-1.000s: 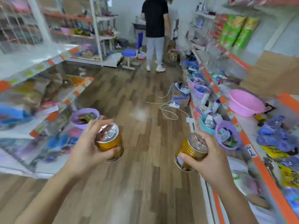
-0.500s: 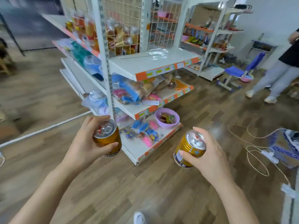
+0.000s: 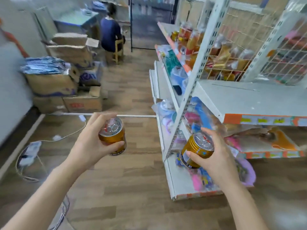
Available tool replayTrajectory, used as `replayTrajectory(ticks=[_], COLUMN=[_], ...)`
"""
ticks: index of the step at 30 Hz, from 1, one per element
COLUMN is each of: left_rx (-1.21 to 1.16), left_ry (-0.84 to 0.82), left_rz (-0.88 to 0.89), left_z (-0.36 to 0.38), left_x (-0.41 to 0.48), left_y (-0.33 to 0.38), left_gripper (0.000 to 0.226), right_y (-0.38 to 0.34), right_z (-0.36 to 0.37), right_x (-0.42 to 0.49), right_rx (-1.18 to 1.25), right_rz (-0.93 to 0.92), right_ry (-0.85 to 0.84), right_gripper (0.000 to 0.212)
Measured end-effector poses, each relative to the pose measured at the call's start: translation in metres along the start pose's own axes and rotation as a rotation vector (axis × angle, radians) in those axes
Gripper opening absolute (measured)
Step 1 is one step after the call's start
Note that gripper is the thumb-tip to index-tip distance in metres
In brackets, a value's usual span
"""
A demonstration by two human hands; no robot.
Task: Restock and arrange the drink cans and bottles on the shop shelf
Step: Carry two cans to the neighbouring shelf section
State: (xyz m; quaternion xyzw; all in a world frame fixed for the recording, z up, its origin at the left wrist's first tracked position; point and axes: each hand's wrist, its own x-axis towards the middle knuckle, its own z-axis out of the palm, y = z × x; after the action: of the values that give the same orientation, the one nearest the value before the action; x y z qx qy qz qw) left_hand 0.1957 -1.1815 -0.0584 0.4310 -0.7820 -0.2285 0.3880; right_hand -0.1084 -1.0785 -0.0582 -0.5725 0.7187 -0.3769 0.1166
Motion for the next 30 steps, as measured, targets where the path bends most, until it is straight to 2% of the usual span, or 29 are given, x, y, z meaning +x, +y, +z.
replayTrajectory(ticks=[6, 20, 30], left_rx=[0.037, 0.025, 0.056], left_ry=[0.081, 0.106, 0.129], left_rz=[-0.113, -0.152, -0.161], left_z=[-0.010, -0.024, -0.004], left_x=[0.043, 0.244, 0.403], left_y=[-0.054, -0.185, -0.282], left_gripper=[0.072, 0.076, 0.076], right_y=[-0.005, -0.034, -0.013], right_z=[0.049, 0.156, 0.234], right_x=[0.090, 0.309, 0.490], right_rx=[0.062, 0.057, 0.117], right_rz=[-0.057, -0.072, -0.088], right_ry=[-0.108, -0.076, -0.087], right_gripper=[0.070, 0.071, 0.070])
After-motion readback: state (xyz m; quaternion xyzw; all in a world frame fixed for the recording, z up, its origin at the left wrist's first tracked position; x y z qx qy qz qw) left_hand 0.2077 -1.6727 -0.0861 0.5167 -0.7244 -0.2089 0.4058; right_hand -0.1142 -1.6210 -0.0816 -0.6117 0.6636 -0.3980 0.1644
